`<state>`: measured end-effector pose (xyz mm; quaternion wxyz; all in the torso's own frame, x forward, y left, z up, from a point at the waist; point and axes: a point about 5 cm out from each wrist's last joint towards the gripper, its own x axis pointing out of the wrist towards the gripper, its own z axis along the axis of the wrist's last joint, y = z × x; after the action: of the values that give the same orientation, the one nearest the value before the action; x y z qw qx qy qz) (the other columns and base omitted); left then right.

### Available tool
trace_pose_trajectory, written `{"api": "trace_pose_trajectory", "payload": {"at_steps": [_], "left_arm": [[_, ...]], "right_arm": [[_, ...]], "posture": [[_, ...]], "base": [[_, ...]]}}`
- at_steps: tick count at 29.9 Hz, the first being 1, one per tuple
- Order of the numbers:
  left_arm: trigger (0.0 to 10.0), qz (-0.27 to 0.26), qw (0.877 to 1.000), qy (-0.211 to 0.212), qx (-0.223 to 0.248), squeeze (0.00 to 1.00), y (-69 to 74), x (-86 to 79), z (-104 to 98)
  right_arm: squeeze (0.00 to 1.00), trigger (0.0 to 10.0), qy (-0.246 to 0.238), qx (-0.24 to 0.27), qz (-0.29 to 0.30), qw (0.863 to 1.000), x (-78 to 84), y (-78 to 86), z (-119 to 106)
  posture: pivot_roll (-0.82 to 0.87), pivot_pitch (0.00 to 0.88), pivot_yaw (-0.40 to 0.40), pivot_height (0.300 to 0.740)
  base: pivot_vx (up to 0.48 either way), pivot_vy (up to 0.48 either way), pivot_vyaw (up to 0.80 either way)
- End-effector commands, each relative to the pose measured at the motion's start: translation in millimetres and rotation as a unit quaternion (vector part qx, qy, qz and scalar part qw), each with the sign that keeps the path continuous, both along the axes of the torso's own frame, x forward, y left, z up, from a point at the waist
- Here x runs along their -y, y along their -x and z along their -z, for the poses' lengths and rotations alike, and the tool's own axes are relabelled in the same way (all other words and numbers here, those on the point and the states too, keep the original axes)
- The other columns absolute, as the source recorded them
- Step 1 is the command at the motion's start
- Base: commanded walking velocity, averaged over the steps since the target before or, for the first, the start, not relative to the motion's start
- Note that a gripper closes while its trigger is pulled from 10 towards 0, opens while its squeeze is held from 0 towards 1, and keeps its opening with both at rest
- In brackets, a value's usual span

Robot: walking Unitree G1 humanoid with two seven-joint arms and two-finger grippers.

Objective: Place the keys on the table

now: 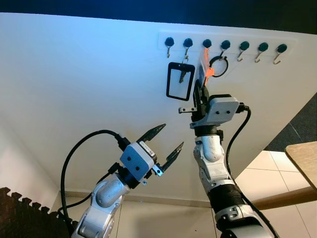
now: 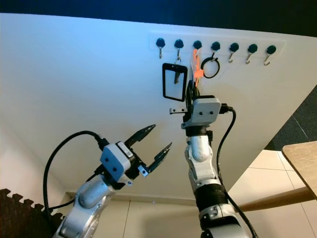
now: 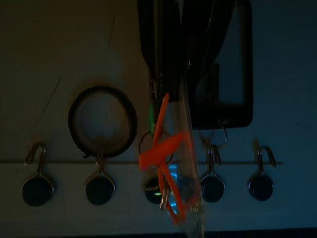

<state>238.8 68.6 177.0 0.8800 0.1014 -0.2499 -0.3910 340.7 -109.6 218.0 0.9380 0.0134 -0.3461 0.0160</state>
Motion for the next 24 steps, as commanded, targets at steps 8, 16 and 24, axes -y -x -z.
{"api": "trace_pose_trajectory", "payload": {"at_steps": [8,16,24], "left_arm": [[10.0,0.011,1.0,-0.019,0.003,0.0,3.0,1.8,3],[10.0,0.009,1.0,-0.017,0.002,0.0,3.5,1.4,3],[10.0,0.007,1.0,-0.014,0.003,0.0,3.5,0.9,2]], "right_arm": [[0.0,10.0,-0.033,-0.025,-0.006,0.999,0.2,-10.0,-12],[0.0,10.0,-0.051,-0.003,-0.013,0.999,0.1,-11.3,-27],[0.0,10.0,0.022,0.036,-0.082,0.996,-22.6,4.0,-26]], "posture": [[0.08,0.077,-0.048,0.74],[0.08,0.081,-0.05,0.74],[0.08,0.085,-0.053,0.74]], "base": [[0.0,0.0,0.0],[0.0,0.0,0.0],[0.0,0.0,0.0]]}}
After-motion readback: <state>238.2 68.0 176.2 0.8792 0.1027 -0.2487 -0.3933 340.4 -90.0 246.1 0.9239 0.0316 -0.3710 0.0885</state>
